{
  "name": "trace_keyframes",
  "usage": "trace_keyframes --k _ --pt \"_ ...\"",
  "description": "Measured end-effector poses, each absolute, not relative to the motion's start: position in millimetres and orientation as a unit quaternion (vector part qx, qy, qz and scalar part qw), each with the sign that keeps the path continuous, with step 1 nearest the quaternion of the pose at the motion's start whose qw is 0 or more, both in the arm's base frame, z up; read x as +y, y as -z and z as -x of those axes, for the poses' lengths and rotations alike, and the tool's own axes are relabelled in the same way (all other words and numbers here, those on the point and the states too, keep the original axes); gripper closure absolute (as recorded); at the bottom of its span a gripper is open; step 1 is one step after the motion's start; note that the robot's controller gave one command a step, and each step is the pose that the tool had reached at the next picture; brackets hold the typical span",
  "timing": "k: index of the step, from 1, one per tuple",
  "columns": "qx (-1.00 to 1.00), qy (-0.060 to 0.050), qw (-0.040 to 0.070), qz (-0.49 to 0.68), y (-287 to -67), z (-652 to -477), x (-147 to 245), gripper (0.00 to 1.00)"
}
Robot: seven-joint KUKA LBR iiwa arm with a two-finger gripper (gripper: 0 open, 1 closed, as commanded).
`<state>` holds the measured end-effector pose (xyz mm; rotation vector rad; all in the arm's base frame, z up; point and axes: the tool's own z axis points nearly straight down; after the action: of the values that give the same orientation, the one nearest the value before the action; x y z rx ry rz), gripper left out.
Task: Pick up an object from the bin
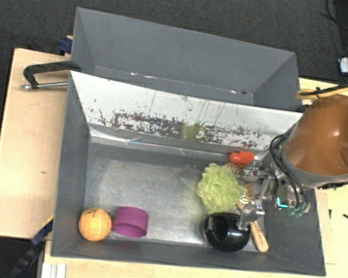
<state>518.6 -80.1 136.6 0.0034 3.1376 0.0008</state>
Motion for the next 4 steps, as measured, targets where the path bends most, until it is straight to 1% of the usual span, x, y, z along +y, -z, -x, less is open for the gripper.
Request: trace_keyframes --k 1,2,3,4 --pt "1.000 0.000 0.004 0.000 -138 -519.5 -80 0.00" --pt "0.975 0.002 0.020 0.221 -80 -548.7 -90 1.00" --pt "0.975 0.002 0.020 0.221 -80 -548.7 -90 1.00" --pt "0.976 -0.001 0.002 0.216 -113 -542.2 -86 1.00"
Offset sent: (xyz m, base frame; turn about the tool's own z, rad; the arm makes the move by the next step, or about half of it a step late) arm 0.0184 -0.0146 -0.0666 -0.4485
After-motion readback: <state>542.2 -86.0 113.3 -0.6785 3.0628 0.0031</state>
